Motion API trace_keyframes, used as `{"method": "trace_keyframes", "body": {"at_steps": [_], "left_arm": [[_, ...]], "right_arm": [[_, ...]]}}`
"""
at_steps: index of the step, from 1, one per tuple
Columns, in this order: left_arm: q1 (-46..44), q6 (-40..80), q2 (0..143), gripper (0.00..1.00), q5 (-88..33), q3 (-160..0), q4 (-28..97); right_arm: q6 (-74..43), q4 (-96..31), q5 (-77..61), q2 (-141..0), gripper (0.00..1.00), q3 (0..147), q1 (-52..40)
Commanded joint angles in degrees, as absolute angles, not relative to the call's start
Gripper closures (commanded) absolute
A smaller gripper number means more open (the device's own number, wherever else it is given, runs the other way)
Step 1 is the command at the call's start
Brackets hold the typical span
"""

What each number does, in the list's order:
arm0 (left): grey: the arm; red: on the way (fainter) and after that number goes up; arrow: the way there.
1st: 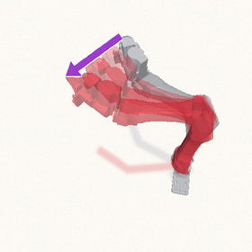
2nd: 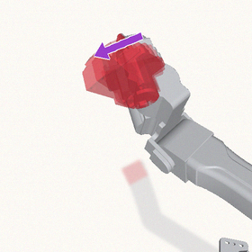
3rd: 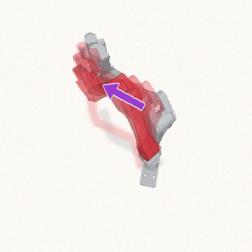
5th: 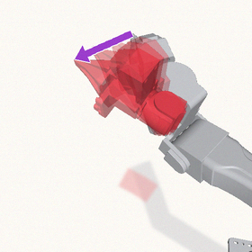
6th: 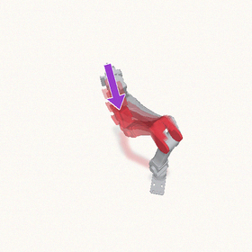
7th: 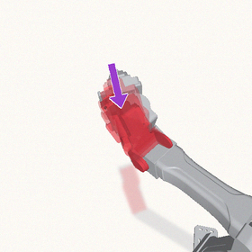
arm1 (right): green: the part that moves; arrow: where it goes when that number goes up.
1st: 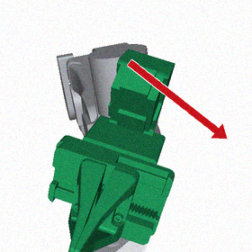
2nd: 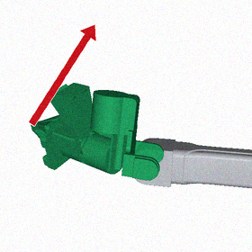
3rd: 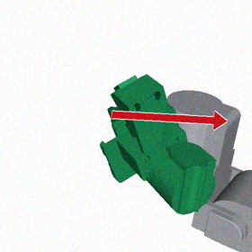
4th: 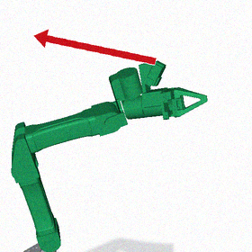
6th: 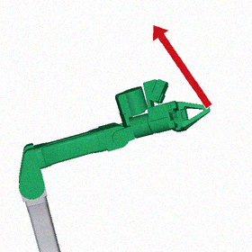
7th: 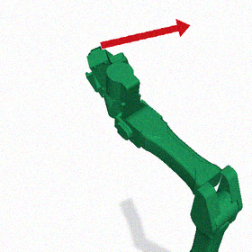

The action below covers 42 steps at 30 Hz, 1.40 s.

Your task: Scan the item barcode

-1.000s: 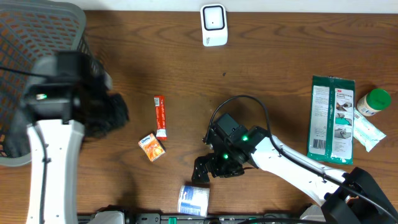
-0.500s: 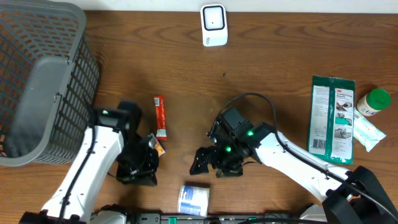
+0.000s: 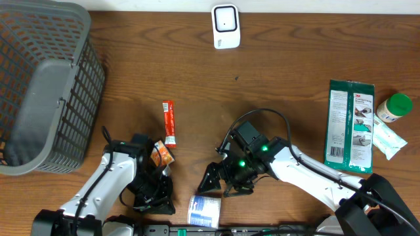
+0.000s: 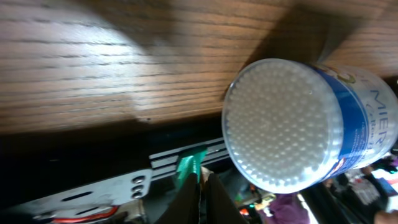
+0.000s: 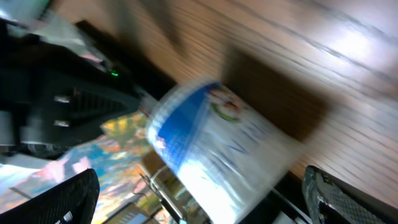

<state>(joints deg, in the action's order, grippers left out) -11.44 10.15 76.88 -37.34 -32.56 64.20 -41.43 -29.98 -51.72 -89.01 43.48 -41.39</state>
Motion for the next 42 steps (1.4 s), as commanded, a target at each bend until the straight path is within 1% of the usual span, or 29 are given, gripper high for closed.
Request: {"method": "trace_keyframes", "body": {"at_steps": [1,7,12,15,16,18,21,22,23,24,26,28,29,30,32,34,35,38,42], "left_arm": [[-11.6,11.4,77.1,0.92,-42.0,-32.1,63.1],[-11.8,11.4,77.1,0.93,-47.3,-32.1,59.7],[-15.5,9.8,77.1,0.93,-39.2,-32.1,66.3],[-17.7,9.1,77.1,0.93,-40.6,-32.1,66.0],[-18.4,9.1,77.1,0.92,-41.9,-32.1,65.4],[-19.6,9.1,77.1,0.93,-44.6,-32.1,64.8],[-21.3,9.7,77.1,0.93,-45.0,-32.1,64.0],[-21.8,9.8,77.1,0.93,-44.9,-32.1,63.3],[-22.3,10.0,77.1,0.92,-44.9,-32.0,62.4],[-22.7,10.3,77.1,0.93,-44.8,-31.8,61.3],[-23.5,12.1,77.1,0.93,-44.4,-31.2,59.0],[-24.3,14.2,77.1,0.93,-44.4,-30.5,57.5],[-24.6,14.5,77.1,0.93,-44.4,-30.4,57.1],[-25.0,14.5,77.1,0.93,-44.4,-30.4,56.4],[-25.5,14.5,77.1,0.92,-44.4,-30.4,53.9],[-25.4,15.0,77.1,0.91,-44.3,-30.4,50.9],[-25.4,15.2,77.1,0.91,-44.3,-30.4,48.9],[-25.4,17.3,77.1,0.90,-44.0,-30.4,43.1],[-25.4,18.8,77.1,0.90,-39.9,-31.0,38.5]], "right_arm": [[-46.1,-26.9,-56.7,-89.3,0.01,43.3,-41.7],[-51.0,-22.6,-57.1,-89.3,0.01,43.3,-41.8],[-46.5,-35.0,-57.0,-89.3,0.01,43.3,-41.8],[-44.7,-40.0,-55.1,-89.3,0.01,43.3,-40.6],[-44.5,-41.0,-55.1,-89.3,0.03,43.3,-40.4],[-44.4,-42.8,-55.1,-89.3,0.14,43.3,-40.5],[-43.6,-43.2,-54.4,-89.3,0.26,43.3,-41.5],[-43.6,-43.1,-54.3,-89.3,0.29,43.3,-41.8],[-43.6,-43.1,-54.2,-89.3,0.30,43.3,-42.1],[-43.6,-43.2,-53.7,-89.3,0.29,43.3,-42.5],[-43.6,-44.3,-51.2,-89.3,0.23,43.3,-43.5],[-43.6,-45.5,-50.2,-89.3,0.22,43.3,-44.3],[-43.6,-45.6,-50.2,-89.3,0.22,43.3,-44.5],[-43.7,-45.1,-50.4,-89.3,0.24,43.3,-44.6],[-43.7,-42.3,-50.8,-89.3,0.28,43.3,-44.5],[-44.3,-37.5,-50.9,-89.3,0.29,43.3,-43.9],[-44.3,-35.2,-50.9,-89.3,0.29,43.3,-43.7],[-44.2,-30.2,-49.9,-89.3,0.24,43.3,-42.3],[-43.3,-28.8,-49.3,-89.3,0.23,43.3,-40.1]]}}
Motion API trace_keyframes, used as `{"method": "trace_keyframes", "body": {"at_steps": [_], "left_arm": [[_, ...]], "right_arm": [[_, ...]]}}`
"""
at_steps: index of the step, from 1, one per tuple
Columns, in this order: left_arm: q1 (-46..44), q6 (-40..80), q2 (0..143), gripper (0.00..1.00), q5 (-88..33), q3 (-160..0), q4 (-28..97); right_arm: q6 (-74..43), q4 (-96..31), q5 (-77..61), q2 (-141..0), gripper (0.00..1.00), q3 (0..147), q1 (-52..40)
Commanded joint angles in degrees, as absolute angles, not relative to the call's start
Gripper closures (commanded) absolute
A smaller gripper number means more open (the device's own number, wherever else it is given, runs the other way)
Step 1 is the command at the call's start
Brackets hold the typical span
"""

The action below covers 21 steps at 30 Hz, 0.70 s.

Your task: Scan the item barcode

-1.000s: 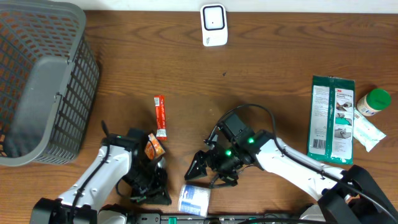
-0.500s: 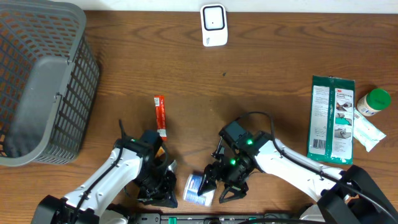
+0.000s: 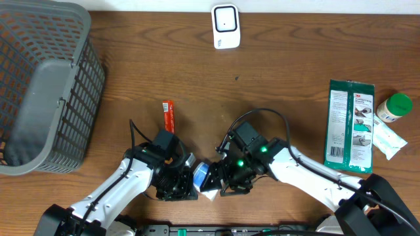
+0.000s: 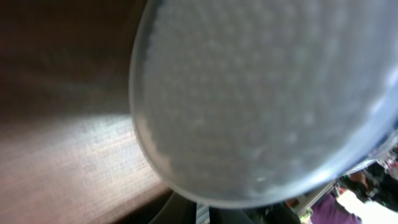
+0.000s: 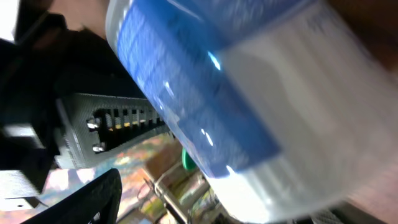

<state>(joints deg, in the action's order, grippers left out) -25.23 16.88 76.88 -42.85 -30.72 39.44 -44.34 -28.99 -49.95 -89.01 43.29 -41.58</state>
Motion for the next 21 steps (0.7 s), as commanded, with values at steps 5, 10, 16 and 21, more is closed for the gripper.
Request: {"method": "trace_keyframes", "body": {"at_steps": [5,10,16,21], "left_arm": [[-25.4,21.4,77.1,0.90,-34.9,-32.7,35.4],[-25.4,22.8,77.1,0.90,-34.5,-34.3,34.5],[-25.4,22.9,77.1,0.90,-28.3,-37.9,33.9],[-25.4,22.9,77.1,0.90,-24.4,-38.2,30.9]], "right_arm": [[-43.0,-28.6,-45.9,-89.3,0.21,43.3,-38.2],[-43.9,-27.3,-39.6,-89.3,0.21,43.3,-37.8],[-46.8,-26.3,-32.4,-89.3,0.22,43.3,-37.8],[-46.9,-24.9,-30.1,-89.3,0.20,43.3,-37.8]]}}
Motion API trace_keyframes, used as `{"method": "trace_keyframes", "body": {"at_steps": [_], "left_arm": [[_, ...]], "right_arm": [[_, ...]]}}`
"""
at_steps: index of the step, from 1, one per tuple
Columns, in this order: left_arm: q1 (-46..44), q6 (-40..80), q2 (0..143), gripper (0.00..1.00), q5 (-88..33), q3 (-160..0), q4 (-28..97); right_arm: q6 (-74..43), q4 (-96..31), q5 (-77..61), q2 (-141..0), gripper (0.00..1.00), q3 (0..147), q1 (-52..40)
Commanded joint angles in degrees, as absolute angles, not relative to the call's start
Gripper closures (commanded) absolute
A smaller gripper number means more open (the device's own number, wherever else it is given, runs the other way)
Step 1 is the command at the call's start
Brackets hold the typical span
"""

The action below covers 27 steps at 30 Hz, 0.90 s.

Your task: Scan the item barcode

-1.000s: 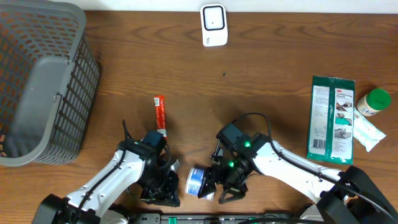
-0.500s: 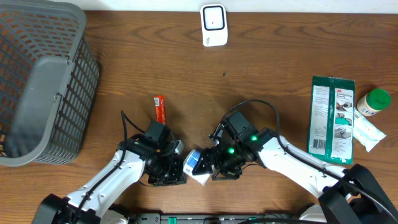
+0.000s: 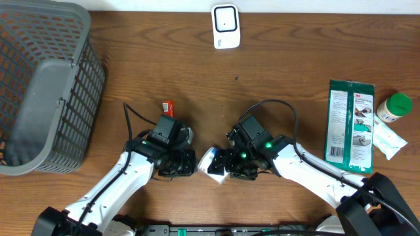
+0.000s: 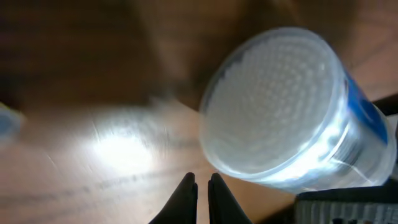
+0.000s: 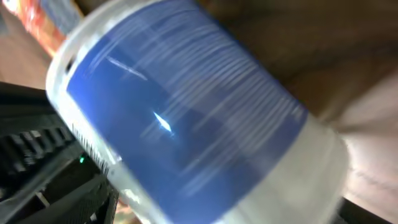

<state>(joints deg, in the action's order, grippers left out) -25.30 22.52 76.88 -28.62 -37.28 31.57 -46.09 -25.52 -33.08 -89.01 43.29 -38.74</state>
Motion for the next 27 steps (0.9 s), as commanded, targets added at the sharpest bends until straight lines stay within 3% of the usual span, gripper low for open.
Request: {"method": "trace_keyframes", "body": {"at_steps": [1,19,27], "left_arm": [[-25.4,22.9,77.1,0.90,-23.7,-38.2,30.2],[-25.4,26.3,77.1,0.90,-20.8,-38.2,19.3],[-25.4,26.3,77.1,0.88,-18.3,-38.2,17.6]], "right_arm": [[-46.9,-24.4,-30.1,-89.3,0.20,43.3,-37.8],[-44.0,-23.3,-29.9,-88.9,0.16,44.3,-36.5],[-32.7,-38.2,-22.9,-85.0,0.01,53.3,-33.1]]}}
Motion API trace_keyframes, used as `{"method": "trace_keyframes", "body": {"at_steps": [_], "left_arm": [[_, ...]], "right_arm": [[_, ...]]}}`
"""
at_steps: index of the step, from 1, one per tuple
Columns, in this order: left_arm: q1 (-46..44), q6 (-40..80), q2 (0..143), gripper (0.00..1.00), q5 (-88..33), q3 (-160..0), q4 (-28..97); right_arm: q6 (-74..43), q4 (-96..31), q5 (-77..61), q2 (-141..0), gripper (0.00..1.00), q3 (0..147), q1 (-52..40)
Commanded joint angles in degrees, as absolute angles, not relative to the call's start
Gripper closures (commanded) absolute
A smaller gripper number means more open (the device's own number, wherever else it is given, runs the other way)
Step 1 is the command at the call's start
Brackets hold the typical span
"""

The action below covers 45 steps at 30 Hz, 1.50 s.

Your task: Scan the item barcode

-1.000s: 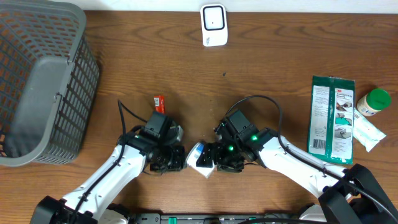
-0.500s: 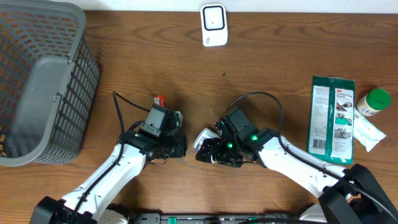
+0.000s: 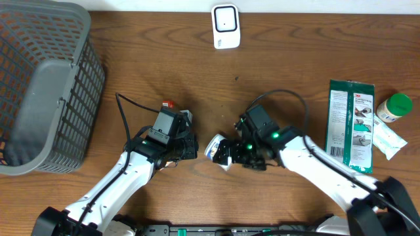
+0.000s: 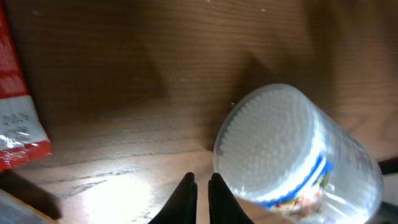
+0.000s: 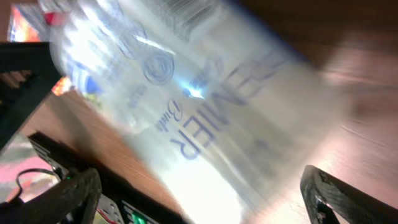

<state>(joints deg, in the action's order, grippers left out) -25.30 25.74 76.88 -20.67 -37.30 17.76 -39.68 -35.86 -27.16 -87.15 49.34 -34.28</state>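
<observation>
A clear tub of cotton swabs (image 3: 215, 148) with a blue label lies on its side on the wooden table, between the fingers of my right gripper (image 3: 228, 153), which is shut on it. In the right wrist view the tub (image 5: 205, 106) fills the frame with its printed clear side toward the camera, between the gripper's (image 5: 202, 186) two fingers. My left gripper (image 3: 188, 147) is shut and empty just left of the tub. Its fingers (image 4: 188, 190) point at the tub's white swab end (image 4: 273, 143). The white scanner (image 3: 224, 26) stands at the far middle edge.
A grey mesh basket (image 3: 46, 85) fills the far left. A red sachet (image 3: 168, 105) pokes out from under my left arm and shows again (image 4: 15, 118) in the left wrist view. A green packet (image 3: 351, 124), a green-capped bottle (image 3: 394, 107) and a white pouch (image 3: 388, 141) lie at the right.
My right gripper and the tub have moved a little farther from the front edge, and the tub has turned from its blue label to its clear printed side. The left gripper moved away likewise, still shut.
The tub first lay at the table's front edge with my right gripper open beside it. Then it sat between both grippers, in the right gripper's fingers. After that it was farther into the table, and now farther still toward the scanner side.
</observation>
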Motion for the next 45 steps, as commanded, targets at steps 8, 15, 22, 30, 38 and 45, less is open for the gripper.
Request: {"method": "trace_keyframes", "body": {"at_steps": [8,15,22,30,38,45], "left_arm": [[-25.4,28.7,77.2,0.85,-17.9,-38.2,16.5],[-26.2,30.7,80.2,0.85,-18.6,-38.0,15.9],[-26.6,30.8,83.0,0.85,-21.8,-38.1,14.2],[-26.6,31.0,83.0,0.85,-21.9,-38.1,14.0],[-26.6,32.2,83.0,0.85,-21.8,-38.1,14.1],[-26.6,32.3,83.0,0.85,-23.5,-38.1,14.0]], "right_arm": [[-32.0,-41.7,-22.5,-86.0,0.01,54.2,-34.1],[-37.1,-40.6,-22.3,-86.8,0.01,52.8,-34.8],[-42.4,-32.7,-25.5,-87.1,0.01,47.6,-36.8],[-51.5,-28.5,-27.4,-87.3,0.01,44.7,-39.5],[-64.9,-14.9,-31.0,-87.4,0.01,38.9,-41.1],[-67.2,-9.2,-29.8,-87.3,0.01,37.9,-40.9]]}}
